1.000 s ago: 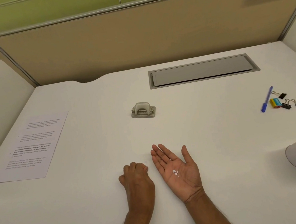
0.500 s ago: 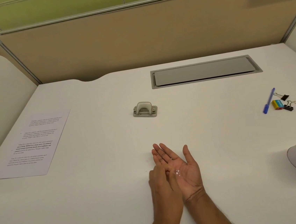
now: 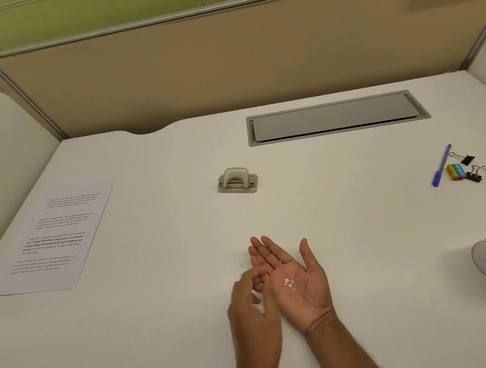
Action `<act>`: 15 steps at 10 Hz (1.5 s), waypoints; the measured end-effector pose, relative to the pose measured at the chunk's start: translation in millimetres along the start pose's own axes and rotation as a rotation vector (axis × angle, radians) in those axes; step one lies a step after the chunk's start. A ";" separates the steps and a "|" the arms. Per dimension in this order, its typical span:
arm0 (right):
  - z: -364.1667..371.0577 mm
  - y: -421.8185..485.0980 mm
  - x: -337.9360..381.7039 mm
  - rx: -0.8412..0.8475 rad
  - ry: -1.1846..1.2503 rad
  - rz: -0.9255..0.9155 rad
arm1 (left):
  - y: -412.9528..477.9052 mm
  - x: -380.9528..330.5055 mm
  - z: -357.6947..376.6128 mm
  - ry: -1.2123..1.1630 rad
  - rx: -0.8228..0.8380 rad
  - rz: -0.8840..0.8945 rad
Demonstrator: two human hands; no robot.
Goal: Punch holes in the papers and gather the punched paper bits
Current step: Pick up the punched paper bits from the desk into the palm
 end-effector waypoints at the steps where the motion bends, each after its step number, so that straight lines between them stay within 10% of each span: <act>1: 0.5 -0.3 -0.6 -0.007 0.022 -0.008 | 20.1 15.8 -16.8 -0.018 -0.140 -0.088; 15: -0.3 -1.1 -1.1 -0.017 0.008 -0.016 | 66.4 21.0 -3.5 0.756 0.086 0.032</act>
Point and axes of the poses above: each hand's wrist, its own y-axis towards the middle knuckle, its own z-axis out of the palm, x = y × z, the point moved 2 cm from there along y, towards the middle knuckle, and after that the axes turned 8 degrees about -z, right-handed, at the moved point
